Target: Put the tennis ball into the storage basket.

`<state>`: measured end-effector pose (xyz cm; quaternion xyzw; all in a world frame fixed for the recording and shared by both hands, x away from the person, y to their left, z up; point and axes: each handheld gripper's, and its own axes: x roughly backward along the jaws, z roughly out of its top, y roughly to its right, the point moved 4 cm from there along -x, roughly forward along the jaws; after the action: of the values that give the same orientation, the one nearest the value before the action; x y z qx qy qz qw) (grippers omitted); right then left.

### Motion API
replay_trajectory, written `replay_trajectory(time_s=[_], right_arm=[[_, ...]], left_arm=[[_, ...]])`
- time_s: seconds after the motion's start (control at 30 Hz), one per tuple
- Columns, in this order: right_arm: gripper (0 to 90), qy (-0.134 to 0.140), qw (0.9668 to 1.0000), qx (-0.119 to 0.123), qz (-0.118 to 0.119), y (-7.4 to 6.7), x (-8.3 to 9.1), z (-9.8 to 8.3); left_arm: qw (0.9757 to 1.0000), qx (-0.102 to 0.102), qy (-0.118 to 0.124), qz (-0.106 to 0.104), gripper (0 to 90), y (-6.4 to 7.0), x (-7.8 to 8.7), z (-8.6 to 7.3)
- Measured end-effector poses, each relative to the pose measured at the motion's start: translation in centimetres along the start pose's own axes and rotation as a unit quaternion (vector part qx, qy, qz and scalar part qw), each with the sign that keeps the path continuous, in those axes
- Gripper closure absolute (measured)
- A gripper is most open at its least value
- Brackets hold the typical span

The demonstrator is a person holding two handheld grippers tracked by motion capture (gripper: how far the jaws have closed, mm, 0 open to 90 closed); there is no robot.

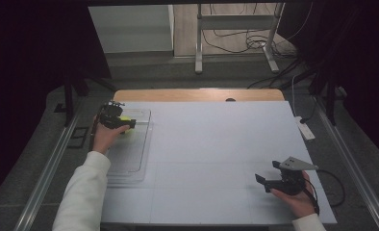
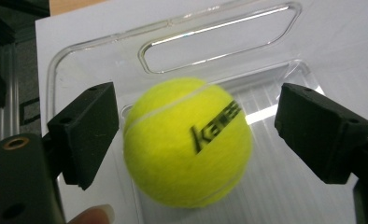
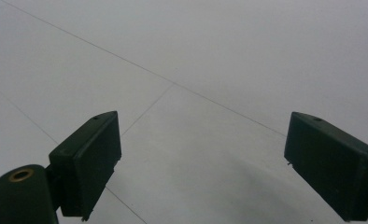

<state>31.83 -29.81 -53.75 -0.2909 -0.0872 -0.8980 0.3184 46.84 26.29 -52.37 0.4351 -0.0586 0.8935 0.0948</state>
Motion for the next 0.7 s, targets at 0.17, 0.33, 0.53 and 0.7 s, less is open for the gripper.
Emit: replay_trajectory(time_s=[0.17, 0.33, 0.53, 0.7], right_arm=[[11.2, 0.001, 1.0, -0.001, 0.001, 0.0, 0.0, 0.0], [11.2, 0.002, 1.0, -0.002, 0.001, 0.1, 0.1, 0.0], [11.2, 0.002, 1.0, -0.006, 0.0, 0.3, 0.0, 0.0], [11.2, 0.0, 1.0, -0.006, 0.002, 0.4, -0.1, 0.0]], left_arm=[[0.9998, -0.006, 0.018, -0.008, 14.6, 0.2, 1.0, -0.1], [0.9987, -0.004, 0.042, -0.028, 14.6, 0.5, 2.2, -0.1], [0.9968, -0.003, 0.065, -0.047, 14.7, 0.8, 3.3, -0.1], [0.9946, -0.008, 0.082, -0.063, 14.9, 1.3, 4.1, -0.3]])
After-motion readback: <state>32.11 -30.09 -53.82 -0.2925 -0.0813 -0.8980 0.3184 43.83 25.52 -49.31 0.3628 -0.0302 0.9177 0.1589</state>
